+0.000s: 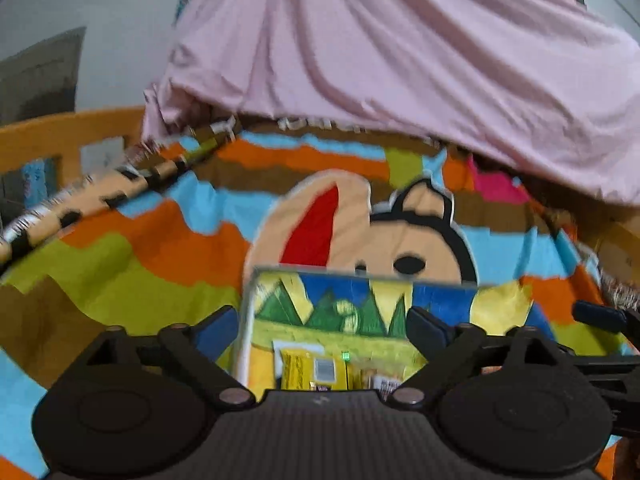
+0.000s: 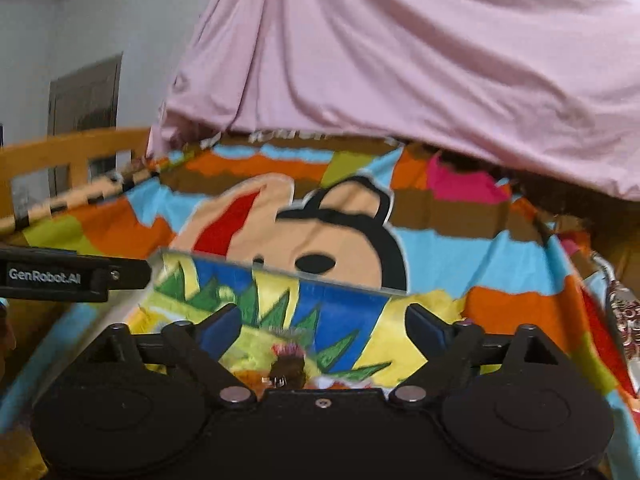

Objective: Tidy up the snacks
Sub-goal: 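Lower both snacks into the tray and open both tools, then lift both open tools up away from the metal tray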

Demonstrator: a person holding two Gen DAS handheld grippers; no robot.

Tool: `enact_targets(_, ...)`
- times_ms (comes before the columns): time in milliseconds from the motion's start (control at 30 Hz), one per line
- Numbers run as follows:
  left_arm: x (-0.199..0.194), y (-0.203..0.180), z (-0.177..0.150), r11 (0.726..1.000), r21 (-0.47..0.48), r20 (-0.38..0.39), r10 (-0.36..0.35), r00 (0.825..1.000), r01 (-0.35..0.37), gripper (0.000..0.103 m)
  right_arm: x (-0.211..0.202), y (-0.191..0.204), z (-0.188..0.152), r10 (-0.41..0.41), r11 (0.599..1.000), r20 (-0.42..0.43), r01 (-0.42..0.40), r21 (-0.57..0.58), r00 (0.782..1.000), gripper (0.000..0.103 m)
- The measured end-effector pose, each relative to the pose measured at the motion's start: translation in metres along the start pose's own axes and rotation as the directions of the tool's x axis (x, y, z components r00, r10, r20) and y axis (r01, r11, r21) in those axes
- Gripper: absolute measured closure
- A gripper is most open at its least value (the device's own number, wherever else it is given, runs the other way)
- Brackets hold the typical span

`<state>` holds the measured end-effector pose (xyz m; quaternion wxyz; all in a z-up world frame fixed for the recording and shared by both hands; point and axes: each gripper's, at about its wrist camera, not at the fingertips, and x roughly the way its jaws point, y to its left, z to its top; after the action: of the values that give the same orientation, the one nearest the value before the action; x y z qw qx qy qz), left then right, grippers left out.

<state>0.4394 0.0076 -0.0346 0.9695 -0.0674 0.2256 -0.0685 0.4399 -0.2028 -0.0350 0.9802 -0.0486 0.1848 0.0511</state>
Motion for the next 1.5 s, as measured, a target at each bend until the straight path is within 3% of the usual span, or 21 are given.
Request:
enact_targets(233, -0.056, 0.002, 0.021, 0.999, -0.02, 0.114, 0.042, 0.993, -0.04, 0.001, -0.055, -0.005, 0.015, 0.001, 0.999, 0.088, -0.005, 0.05, 0.996, 0.001)
enact_targets(667, -0.16, -0.001, 0.019, 0.996, -0.046, 0.264, 0.085, 0.961, -0.076, 0.0, -0.158, -0.01, 0.016, 0.001, 0.998, 0.191, -0.013, 0.063, 0.982, 0.001)
enact_targets(867, -0.193, -0.009, 0.0, 0.995, 0.006, 0.242, 0.094, 0.966, -0.098, 0.0, -0.197, -0.012, 0.005, 0.013, 0.998, 0.192, -0.026, 0.066, 0.981, 0.001)
enact_targets(1100, -0.227, -0.017, -0.038, 0.991, 0.07, 0.165, 0.101, 0.981, -0.114, 0.0, -0.237, -0.01, -0.015, 0.028, 0.998, 0.167, -0.036, 0.045, 0.986, 0.001)
enact_targets(1500, -0.276, -0.03, -0.08, 0.987, 0.12, 0.063, 0.101, 0.993, -0.108, 0.0, -0.295, -0.008, -0.056, 0.042, 0.999, 0.068, -0.044, 0.027, 0.997, 0.001)
